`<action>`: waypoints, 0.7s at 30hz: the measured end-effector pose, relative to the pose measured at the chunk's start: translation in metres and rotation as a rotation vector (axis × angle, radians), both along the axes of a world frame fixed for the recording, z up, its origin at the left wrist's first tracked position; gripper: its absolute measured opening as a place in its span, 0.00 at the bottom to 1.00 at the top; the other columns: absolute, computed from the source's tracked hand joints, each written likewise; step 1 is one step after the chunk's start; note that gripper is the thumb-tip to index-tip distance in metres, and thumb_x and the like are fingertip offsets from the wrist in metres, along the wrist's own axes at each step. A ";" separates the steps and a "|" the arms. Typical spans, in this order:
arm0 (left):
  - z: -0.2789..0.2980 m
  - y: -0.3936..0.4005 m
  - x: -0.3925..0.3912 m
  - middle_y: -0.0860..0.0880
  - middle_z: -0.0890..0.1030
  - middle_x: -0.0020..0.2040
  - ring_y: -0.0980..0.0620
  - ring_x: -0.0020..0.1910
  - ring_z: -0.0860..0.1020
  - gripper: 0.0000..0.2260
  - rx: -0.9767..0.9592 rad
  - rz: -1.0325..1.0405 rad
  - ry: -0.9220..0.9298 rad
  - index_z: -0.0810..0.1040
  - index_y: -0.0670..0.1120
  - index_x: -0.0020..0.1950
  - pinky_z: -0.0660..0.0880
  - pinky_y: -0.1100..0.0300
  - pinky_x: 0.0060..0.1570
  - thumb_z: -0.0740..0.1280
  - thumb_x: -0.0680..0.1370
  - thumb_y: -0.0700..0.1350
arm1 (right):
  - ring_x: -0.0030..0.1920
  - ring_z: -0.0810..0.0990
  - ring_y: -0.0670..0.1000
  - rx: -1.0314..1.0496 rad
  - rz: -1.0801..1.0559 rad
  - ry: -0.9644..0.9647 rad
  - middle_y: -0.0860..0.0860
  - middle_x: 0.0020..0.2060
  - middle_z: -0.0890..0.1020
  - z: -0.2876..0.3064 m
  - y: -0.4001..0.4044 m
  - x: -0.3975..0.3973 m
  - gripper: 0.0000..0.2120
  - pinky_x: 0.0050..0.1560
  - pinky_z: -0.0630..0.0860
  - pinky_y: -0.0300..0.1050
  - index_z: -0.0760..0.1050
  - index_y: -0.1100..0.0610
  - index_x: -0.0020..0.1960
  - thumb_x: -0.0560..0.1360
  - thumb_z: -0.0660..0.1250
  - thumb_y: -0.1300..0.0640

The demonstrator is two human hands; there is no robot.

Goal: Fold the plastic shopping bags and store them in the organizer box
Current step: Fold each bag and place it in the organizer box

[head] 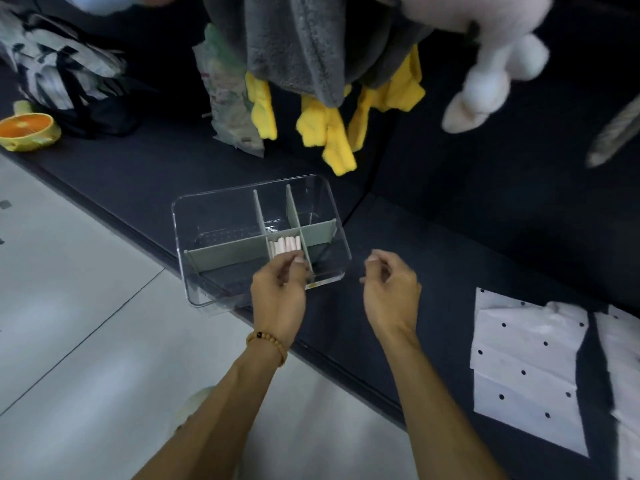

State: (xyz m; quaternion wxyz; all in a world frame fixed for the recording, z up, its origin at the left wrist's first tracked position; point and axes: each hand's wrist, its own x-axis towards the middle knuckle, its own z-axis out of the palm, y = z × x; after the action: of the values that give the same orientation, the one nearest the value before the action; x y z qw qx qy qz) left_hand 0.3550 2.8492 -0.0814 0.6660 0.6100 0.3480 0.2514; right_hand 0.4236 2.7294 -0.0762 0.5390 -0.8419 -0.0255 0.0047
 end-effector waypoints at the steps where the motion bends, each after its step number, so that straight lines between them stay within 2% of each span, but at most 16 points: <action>1: 0.002 -0.015 -0.001 0.50 0.83 0.43 0.54 0.43 0.82 0.06 -0.038 -0.033 -0.023 0.81 0.47 0.50 0.78 0.61 0.46 0.64 0.79 0.40 | 0.45 0.83 0.47 -0.002 -0.044 0.002 0.45 0.45 0.83 0.001 -0.018 -0.001 0.10 0.51 0.79 0.45 0.79 0.55 0.57 0.80 0.62 0.54; 4: -0.003 -0.063 -0.004 0.51 0.82 0.47 0.55 0.48 0.81 0.06 -0.082 -0.186 -0.016 0.79 0.50 0.51 0.78 0.60 0.49 0.63 0.80 0.42 | 0.46 0.79 0.41 -0.078 -0.187 0.020 0.43 0.46 0.81 -0.001 -0.081 -0.006 0.12 0.51 0.74 0.39 0.77 0.54 0.60 0.80 0.61 0.53; 7: -0.017 -0.109 -0.004 0.50 0.82 0.51 0.54 0.52 0.80 0.06 -0.026 -0.385 0.054 0.79 0.51 0.53 0.77 0.57 0.54 0.63 0.80 0.44 | 0.56 0.78 0.50 -0.164 -0.333 0.082 0.51 0.57 0.81 -0.013 -0.157 -0.015 0.14 0.60 0.73 0.44 0.75 0.56 0.63 0.81 0.60 0.53; 8: -0.023 -0.125 -0.002 0.50 0.82 0.52 0.54 0.53 0.79 0.07 0.019 -0.456 0.077 0.79 0.50 0.54 0.76 0.59 0.54 0.63 0.80 0.44 | 0.61 0.76 0.53 -0.202 -0.379 0.111 0.53 0.61 0.79 -0.019 -0.183 -0.019 0.16 0.64 0.72 0.47 0.74 0.57 0.65 0.81 0.60 0.53; 11: -0.034 -0.167 0.006 0.51 0.80 0.54 0.58 0.52 0.78 0.08 0.179 -0.641 0.117 0.79 0.49 0.57 0.73 0.74 0.49 0.64 0.79 0.43 | 0.68 0.70 0.58 -0.341 -0.460 0.173 0.57 0.68 0.73 -0.038 -0.254 -0.035 0.20 0.69 0.68 0.53 0.70 0.58 0.70 0.80 0.61 0.51; 13: -0.039 -0.192 0.014 0.51 0.79 0.54 0.58 0.52 0.77 0.09 0.276 -0.752 0.134 0.79 0.48 0.58 0.72 0.74 0.50 0.65 0.79 0.43 | 0.70 0.68 0.58 -0.424 -0.416 0.213 0.56 0.71 0.70 -0.049 -0.285 -0.046 0.25 0.70 0.66 0.52 0.66 0.56 0.73 0.79 0.62 0.48; 16: -0.047 -0.220 0.031 0.50 0.75 0.60 0.54 0.57 0.74 0.14 0.522 -0.927 0.172 0.76 0.48 0.64 0.71 0.60 0.62 0.66 0.78 0.45 | 0.71 0.65 0.58 -0.575 -0.253 0.216 0.54 0.72 0.68 -0.062 -0.305 -0.057 0.30 0.70 0.64 0.52 0.60 0.53 0.76 0.78 0.63 0.45; 17: -0.049 -0.226 0.036 0.51 0.72 0.63 0.54 0.60 0.72 0.17 0.617 -0.990 0.180 0.73 0.49 0.67 0.68 0.60 0.65 0.66 0.77 0.46 | 0.70 0.65 0.58 -0.660 -0.205 0.186 0.55 0.72 0.68 -0.066 -0.308 -0.059 0.30 0.69 0.65 0.53 0.61 0.52 0.76 0.77 0.64 0.45; 19: -0.055 -0.231 0.048 0.52 0.67 0.70 0.53 0.69 0.63 0.25 0.821 -1.139 0.210 0.68 0.48 0.72 0.61 0.60 0.69 0.68 0.76 0.49 | 0.69 0.65 0.58 -0.788 -0.156 0.139 0.55 0.71 0.68 -0.073 -0.308 -0.060 0.28 0.64 0.67 0.54 0.66 0.51 0.74 0.77 0.65 0.44; 21: -0.064 -0.233 0.057 0.54 0.60 0.76 0.53 0.75 0.53 0.29 1.049 -1.275 0.279 0.64 0.50 0.74 0.53 0.56 0.73 0.68 0.75 0.54 | 0.68 0.66 0.57 -0.774 -0.187 0.115 0.54 0.68 0.70 -0.077 -0.309 -0.059 0.21 0.61 0.68 0.53 0.74 0.50 0.68 0.77 0.66 0.45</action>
State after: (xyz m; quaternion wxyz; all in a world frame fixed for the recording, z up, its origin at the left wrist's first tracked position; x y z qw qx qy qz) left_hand 0.4118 2.6164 -0.1457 0.2613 0.9462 -0.1466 -0.1220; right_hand 0.3648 2.4204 -0.1535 0.1806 -0.9798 0.0849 0.0118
